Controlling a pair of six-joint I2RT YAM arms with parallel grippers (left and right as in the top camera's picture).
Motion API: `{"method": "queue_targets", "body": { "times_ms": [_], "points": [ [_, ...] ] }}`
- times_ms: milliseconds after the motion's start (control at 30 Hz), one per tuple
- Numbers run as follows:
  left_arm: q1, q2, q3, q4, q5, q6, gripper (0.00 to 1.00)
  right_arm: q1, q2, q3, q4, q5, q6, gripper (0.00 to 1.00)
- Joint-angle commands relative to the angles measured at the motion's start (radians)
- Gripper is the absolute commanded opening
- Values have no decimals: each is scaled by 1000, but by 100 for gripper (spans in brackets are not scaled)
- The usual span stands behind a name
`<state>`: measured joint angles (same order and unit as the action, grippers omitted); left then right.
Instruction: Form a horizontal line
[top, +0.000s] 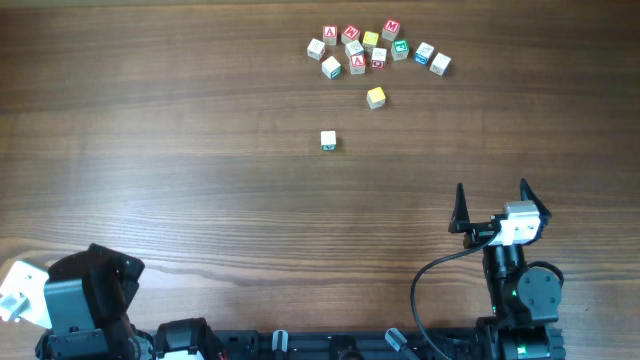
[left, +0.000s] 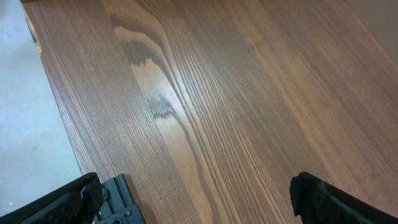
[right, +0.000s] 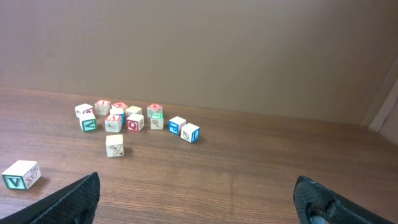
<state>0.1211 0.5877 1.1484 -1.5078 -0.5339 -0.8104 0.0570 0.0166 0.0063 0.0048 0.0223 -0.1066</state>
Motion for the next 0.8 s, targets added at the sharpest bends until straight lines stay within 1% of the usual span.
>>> {"method": "queue_targets", "body": {
  "times_ms": [0, 33, 67, 100, 133, 200, 300, 400, 467, 600, 667, 767],
  "points": [
    [8, -7, -7, 1, -5, -13, 100, -4, -3, -1, 10, -27, 16, 100],
    [8, -7, -7, 1, -5, -13, 100, -4, -3, 2, 10, -31, 107, 100],
    [8, -7, -7, 1, -5, -13, 100, -5, -3, 5, 10, -11, 267, 100],
    [8, -7, -7, 1, -5, -13, 100, -5, -2, 9, 10, -21, 319, 100],
    [8, -7, -7, 1, -5, -13, 100, -4, 8, 24, 9, -58, 324, 100],
    [8, -7, -7, 1, -5, -13, 100, -4, 31, 49, 10, -72, 334, 100],
    [8, -7, -7, 1, -5, -13, 100, -4, 135, 158, 9, -71, 371, 100],
    [8, -7, -7, 0, -5, -13, 100, -4, 332, 312, 9, -72, 370, 100],
    [8, -7, -7, 1, -5, -13, 100, -4, 504, 421, 11, -91, 371, 100],
    [8, -7, -7, 0, -5, -13, 100, -4, 863, 613, 120, -183, 369, 100],
    [8, -7, -7, 1, -5, -13, 100, -4, 992, 700, 156, -241, 368, 100],
    [8, -7, -7, 1, -5, -13, 100, -4, 1090, 793, 171, -297, 327, 100]
  ]
}}
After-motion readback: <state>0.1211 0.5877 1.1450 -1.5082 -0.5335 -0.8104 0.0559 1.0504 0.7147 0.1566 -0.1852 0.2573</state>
